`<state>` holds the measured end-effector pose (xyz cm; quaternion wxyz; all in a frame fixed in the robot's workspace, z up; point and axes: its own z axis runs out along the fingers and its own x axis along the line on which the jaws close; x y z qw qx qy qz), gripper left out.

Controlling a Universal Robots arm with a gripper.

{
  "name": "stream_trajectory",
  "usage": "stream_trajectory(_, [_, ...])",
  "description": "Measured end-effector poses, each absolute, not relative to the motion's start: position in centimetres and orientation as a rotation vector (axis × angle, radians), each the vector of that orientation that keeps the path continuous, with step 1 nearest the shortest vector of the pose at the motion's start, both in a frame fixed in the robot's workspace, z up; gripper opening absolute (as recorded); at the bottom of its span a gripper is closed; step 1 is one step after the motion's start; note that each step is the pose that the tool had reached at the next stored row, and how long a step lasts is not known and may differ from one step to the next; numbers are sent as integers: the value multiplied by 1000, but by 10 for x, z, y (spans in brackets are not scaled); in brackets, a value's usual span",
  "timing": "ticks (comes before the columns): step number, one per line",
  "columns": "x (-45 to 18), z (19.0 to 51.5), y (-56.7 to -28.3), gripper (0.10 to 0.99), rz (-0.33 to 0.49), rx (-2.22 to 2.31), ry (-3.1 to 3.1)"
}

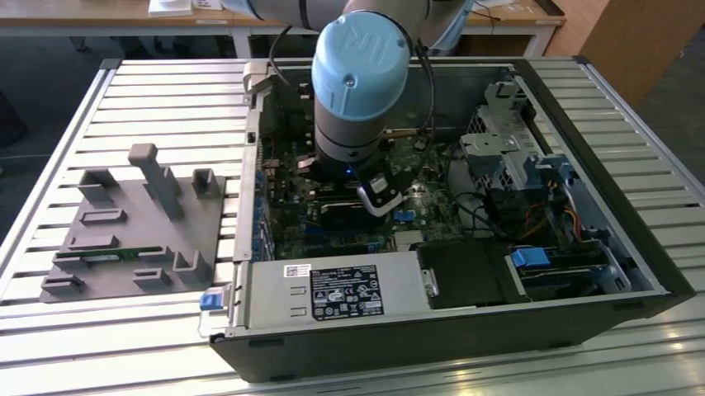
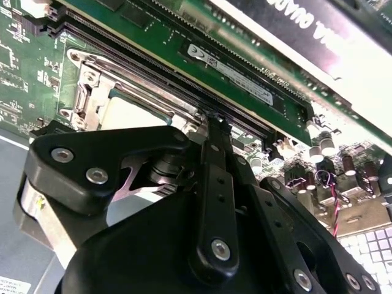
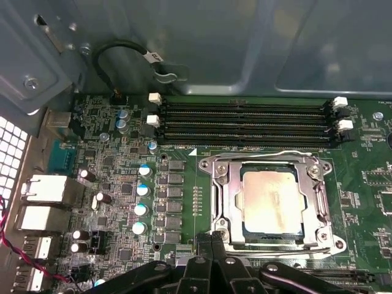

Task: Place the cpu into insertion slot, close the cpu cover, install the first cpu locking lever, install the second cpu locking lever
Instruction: 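Install the second cpu locking lever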

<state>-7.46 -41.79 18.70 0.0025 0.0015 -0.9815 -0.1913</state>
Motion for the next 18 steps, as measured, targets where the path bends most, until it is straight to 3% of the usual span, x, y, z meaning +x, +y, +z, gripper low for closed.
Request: stream_trajectory(18, [-76, 188, -416, 106, -603, 5, -3078])
